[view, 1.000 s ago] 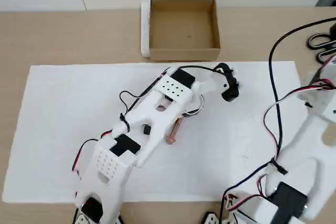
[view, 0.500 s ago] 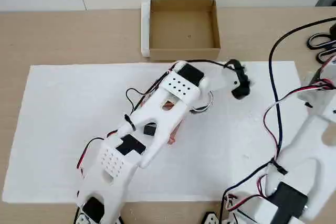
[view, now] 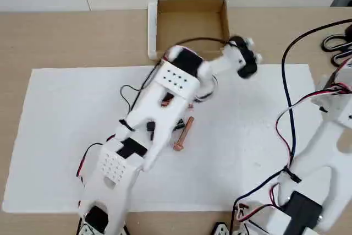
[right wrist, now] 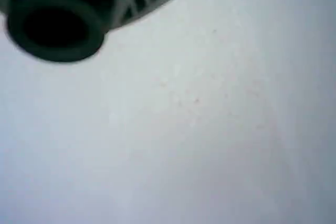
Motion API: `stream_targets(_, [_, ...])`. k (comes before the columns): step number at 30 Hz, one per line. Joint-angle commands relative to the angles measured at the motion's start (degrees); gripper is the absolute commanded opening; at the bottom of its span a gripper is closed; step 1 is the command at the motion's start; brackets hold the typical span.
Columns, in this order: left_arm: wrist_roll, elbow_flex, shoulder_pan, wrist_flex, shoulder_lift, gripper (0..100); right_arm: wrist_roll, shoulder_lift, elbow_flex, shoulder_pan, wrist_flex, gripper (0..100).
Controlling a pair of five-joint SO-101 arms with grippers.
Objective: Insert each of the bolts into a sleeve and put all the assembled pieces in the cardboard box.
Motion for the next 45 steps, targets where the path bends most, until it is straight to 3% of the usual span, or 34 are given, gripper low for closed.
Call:
stream_targets(1, [2.9, -7.6, -3.6, 3.1, -1.6, 1, 0.5, -2.7, -0.3, 0.1, -1.1, 0.4])
stream_targets(12, [8.6, -22.6, -9.5, 5.4, -1.6, 1, 0.5, -3.0, -0.3, -7.0, -1.1, 0.6])
stream_targets(19, [16.3, -27.3, -13.0, 5.4, -1.7, 1, 0.0, -13.6, 2.0, -10.5, -1.9, 0.7])
stream_targets(27, [23.0, -26.9, -18.5, 5.5, -5.9, 1, 0.0, -37.1, 30.2, -20.2, -17.8, 0.8])
stream_targets(35, [23.4, -16.7, -19.7, 5.4, -14.9, 1, 0.4, -64.1, 62.5, -27.8, -37.9, 0.4])
stream_targets(45, [23.5, -9.2, -19.9, 5.4, -21.0, 1, 0.5, -72.5, 70.2, -29.1, -43.2, 0.4])
